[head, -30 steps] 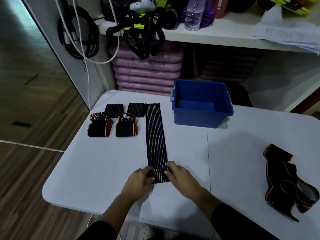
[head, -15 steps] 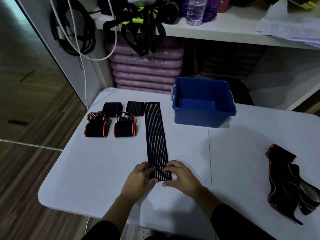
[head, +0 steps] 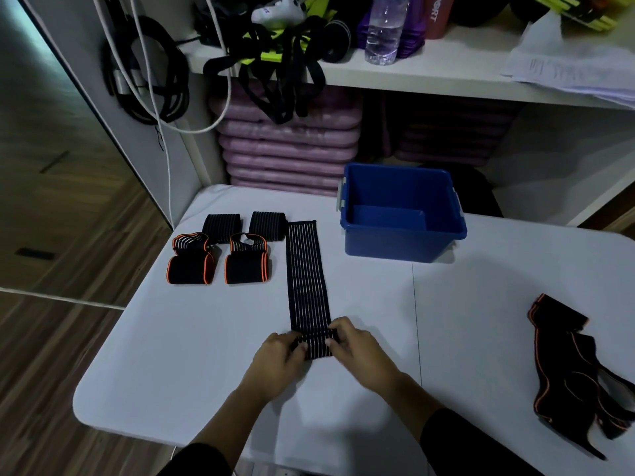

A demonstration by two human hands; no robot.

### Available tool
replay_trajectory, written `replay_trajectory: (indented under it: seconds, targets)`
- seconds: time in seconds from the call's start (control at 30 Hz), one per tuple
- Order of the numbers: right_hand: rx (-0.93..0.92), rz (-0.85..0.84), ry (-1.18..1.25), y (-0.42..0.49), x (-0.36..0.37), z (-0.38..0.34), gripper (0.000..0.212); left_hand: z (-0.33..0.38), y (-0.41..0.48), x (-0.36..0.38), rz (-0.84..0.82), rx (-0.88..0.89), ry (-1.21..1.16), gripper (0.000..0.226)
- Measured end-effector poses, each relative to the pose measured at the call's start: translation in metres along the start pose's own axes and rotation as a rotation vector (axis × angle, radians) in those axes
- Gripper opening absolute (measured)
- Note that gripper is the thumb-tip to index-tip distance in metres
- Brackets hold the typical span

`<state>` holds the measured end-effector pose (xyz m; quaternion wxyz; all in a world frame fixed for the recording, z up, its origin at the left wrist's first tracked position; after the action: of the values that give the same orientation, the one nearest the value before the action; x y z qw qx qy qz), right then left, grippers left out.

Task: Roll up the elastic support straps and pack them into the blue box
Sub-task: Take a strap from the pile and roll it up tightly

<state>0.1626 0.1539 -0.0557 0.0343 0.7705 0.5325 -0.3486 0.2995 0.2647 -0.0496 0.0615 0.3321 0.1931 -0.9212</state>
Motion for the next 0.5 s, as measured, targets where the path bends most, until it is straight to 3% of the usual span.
replay_trajectory:
  seconds: [0.1, 0.2, 0.37, 0.5]
  targets:
    - [0.072, 0.133, 0.021, 0.013, 0.0, 0.002, 0.021, 0.003, 0.011, 0.0, 0.095, -0.106, -0.041, 0.029]
    - [0.067, 0.204, 0.015, 0.02, -0.001, 0.002, 0.041, 0.006, 0.015, 0.001, 0.163, -0.121, 0.037, 0.039]
    - [-0.059, 0.093, 0.001, 0.018, 0.003, 0.011, 0.042, 0.001, 0.011, -0.001, 0.191, 0.061, 0.113, 0.033]
    - [-0.081, -0.036, -0.119, 0.017, 0.002, 0.016, 0.064, -0.01, 0.007, 0.005, 0.053, 0.15, 0.242, 0.06]
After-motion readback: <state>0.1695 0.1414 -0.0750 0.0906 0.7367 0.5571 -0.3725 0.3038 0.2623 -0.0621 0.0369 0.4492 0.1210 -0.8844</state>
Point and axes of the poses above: each hand's wrist, its own y-axis towards the middle knuckle, its own x-axis out of the palm, z = x × y, the point moved 4 cm from there along y, towards the middle knuckle, and after that the axes turned 12 degrees about -z, right-handed, at the moved point
